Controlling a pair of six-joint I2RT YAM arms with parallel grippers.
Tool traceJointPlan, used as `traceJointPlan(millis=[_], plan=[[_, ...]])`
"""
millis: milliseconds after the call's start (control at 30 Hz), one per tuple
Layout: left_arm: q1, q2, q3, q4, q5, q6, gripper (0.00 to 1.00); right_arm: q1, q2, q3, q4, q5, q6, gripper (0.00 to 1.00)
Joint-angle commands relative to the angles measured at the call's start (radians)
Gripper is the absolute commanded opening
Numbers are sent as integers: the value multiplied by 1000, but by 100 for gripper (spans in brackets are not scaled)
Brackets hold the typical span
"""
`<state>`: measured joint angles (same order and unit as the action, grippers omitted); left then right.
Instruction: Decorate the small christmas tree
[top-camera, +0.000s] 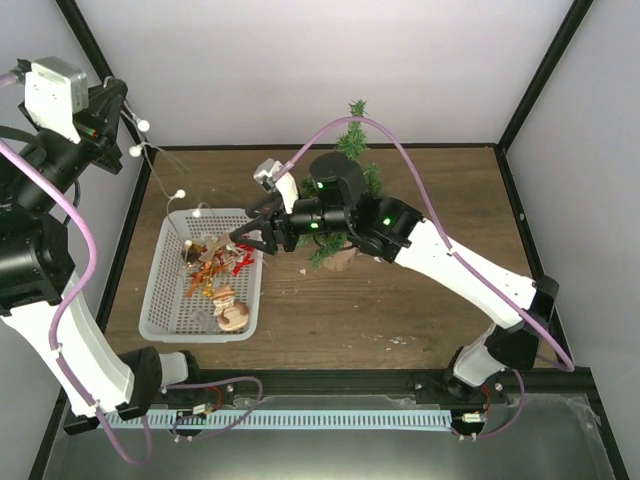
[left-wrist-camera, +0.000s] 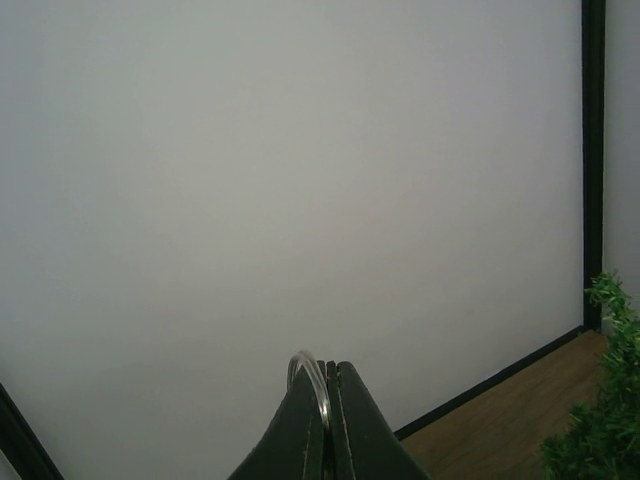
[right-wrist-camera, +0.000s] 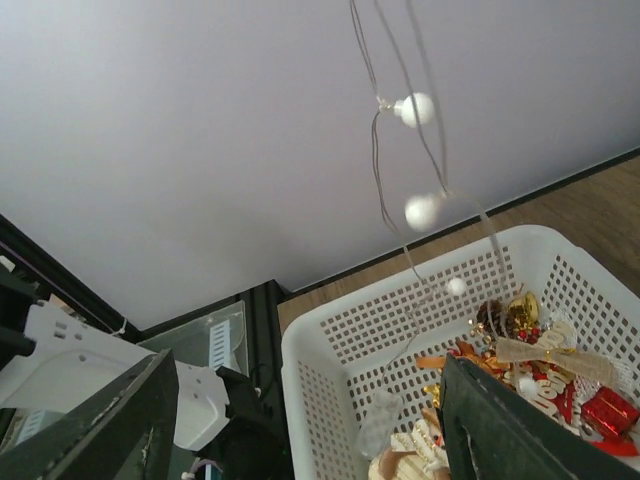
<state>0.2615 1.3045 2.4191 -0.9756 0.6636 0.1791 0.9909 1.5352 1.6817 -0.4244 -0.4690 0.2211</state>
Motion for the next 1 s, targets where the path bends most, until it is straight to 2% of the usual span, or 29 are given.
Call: traceJointPlan(millis=[0, 400, 633, 967], plan=[[4, -33, -31, 10, 20, -7, 0, 4, 53, 25, 57, -16, -32, 65], [4, -59, -32, 23, 58, -51, 0, 19, 211, 150, 64, -62, -58, 66], [4, -62, -41, 31, 76, -69, 0, 33, 288, 249, 66, -182, -50, 65], [4, -41, -45, 62, 91, -106, 0, 48, 323, 245, 127, -399, 4, 64]])
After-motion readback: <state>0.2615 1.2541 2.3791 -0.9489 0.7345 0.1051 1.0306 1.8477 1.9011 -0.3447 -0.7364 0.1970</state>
